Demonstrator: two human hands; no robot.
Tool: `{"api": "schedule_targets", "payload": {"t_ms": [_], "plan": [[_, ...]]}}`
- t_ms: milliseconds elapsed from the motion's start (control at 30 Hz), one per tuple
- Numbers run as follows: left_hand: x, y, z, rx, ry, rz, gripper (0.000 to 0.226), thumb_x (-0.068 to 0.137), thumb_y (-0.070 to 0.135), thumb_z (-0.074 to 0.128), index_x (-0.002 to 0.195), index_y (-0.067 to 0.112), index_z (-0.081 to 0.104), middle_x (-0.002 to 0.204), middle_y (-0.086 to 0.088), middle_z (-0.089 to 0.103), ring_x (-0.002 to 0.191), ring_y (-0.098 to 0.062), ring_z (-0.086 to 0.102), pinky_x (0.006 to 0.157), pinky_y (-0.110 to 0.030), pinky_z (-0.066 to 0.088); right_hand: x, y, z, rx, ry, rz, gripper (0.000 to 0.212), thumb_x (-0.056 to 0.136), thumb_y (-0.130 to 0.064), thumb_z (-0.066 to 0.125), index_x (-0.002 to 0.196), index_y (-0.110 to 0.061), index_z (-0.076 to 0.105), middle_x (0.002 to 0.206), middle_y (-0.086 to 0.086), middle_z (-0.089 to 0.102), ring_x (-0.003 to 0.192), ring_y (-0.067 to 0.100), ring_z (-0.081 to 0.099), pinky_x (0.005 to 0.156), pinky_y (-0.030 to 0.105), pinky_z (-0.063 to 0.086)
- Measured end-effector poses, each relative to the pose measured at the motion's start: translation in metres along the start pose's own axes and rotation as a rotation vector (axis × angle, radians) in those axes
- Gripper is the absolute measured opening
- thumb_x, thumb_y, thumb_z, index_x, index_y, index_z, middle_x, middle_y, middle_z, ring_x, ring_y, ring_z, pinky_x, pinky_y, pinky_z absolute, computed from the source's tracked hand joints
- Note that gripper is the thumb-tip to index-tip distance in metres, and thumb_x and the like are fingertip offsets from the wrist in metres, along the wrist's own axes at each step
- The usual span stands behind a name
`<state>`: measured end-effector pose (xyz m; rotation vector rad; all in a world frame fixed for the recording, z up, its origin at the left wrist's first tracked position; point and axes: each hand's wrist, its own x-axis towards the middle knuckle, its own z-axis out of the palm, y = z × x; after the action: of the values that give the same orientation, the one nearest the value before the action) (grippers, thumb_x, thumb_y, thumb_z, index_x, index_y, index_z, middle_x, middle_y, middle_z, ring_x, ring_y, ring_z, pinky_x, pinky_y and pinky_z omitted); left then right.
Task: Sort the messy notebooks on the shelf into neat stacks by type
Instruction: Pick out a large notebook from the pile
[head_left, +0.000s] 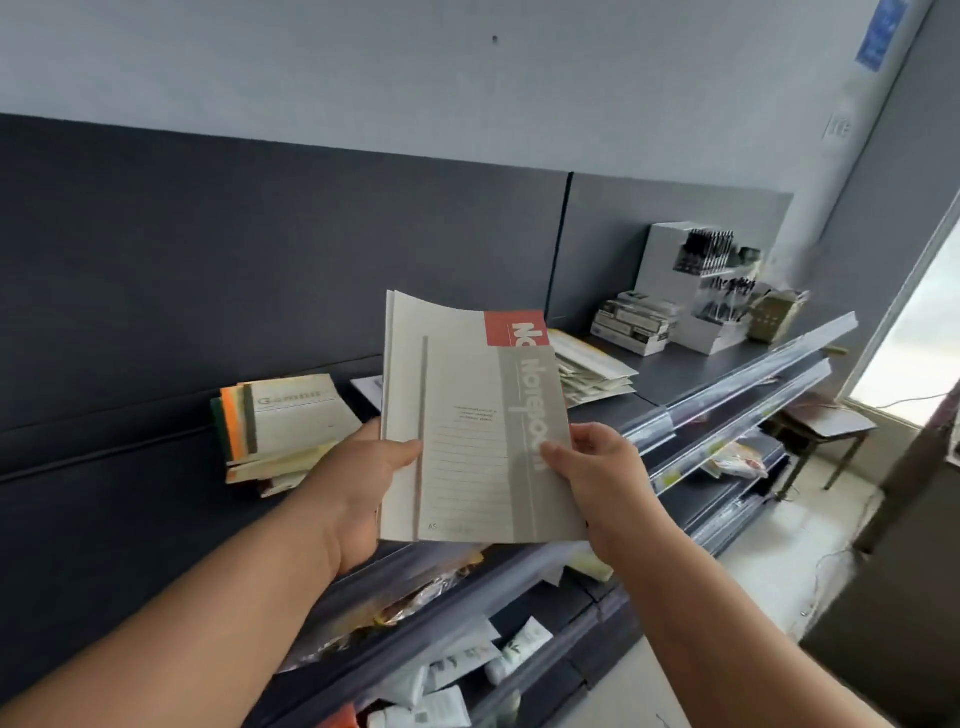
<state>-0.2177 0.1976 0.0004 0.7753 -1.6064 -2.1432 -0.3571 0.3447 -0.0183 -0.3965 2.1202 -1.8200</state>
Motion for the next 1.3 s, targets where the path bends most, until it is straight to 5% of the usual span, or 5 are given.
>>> {"api": "schedule_targets", "payload": {"t_ms": [333, 467, 633, 833, 1300], "plan": [[0.069, -0.019, 0.137, 0.113, 0.055, 0.072, 0.025, 0.094, 0.003, 0.048, 0.106, 0.018, 0.064, 0.096, -0.003, 0.074, 0.091, -0.026, 0.068, 0.079, -0.043, 0.057, 0.079, 0.012, -0.119, -0.025, 0.133, -0.009, 0.012, 0.089, -0.018, 0.066, 0.101, -0.017, 0.067, 0.089, 0.004, 0.072, 0.078, 0.023, 0.07, 0.071, 0.043, 0.06], [0.11, -0.015, 0.167, 0.18, 0.016, 0.146, 0.028, 0.095, 0.002, 0.046, 0.104, 0.023, 0.063, 0.094, 0.005, 0.072, 0.088, -0.014, 0.067, 0.065, -0.026, 0.052, 0.115, 0.011, -0.139, 0.018, 0.179, 0.0, 0.009, 0.09, -0.015, 0.066, 0.099, -0.016, 0.066, 0.09, 0.006, 0.071, 0.079, 0.024, 0.07, 0.072, 0.044, 0.06], [0.174, -0.002, 0.189, 0.206, 0.013, 0.196, 0.034, 0.096, 0.005, 0.047, 0.122, 0.024, 0.06, 0.108, 0.003, 0.069, 0.103, -0.02, 0.062, 0.094, -0.044, 0.05, 0.176, 0.0, -0.152, 0.009, 0.205, -0.03, 0.011, 0.09, -0.016, 0.065, 0.101, -0.017, 0.064, 0.094, 0.005, 0.071, 0.079, 0.021, 0.069, 0.064, 0.037, 0.059], [0.239, 0.015, 0.201, 0.188, 0.043, 0.19, 0.028, 0.094, 0.004, 0.051, 0.107, 0.024, 0.065, 0.102, 0.0, 0.072, 0.097, -0.023, 0.066, 0.088, -0.048, 0.053, 0.248, -0.009, -0.159, 0.019, 0.155, -0.047, 0.013, 0.091, -0.017, 0.066, 0.104, -0.019, 0.063, 0.093, 0.0, 0.07, 0.08, 0.02, 0.069, 0.063, 0.036, 0.059], [0.283, 0.027, 0.2, 0.056, 0.61, 0.237, 0.028, 0.097, 0.003, 0.05, 0.11, 0.027, 0.058, 0.096, 0.004, 0.066, 0.085, -0.017, 0.062, 0.062, -0.032, 0.05, 0.443, 0.0, -0.151, -0.058, -0.248, -0.03, 0.007, 0.09, -0.011, 0.065, 0.095, -0.014, 0.067, 0.088, 0.004, 0.072, 0.073, 0.02, 0.066, 0.066, 0.033, 0.056]]}}
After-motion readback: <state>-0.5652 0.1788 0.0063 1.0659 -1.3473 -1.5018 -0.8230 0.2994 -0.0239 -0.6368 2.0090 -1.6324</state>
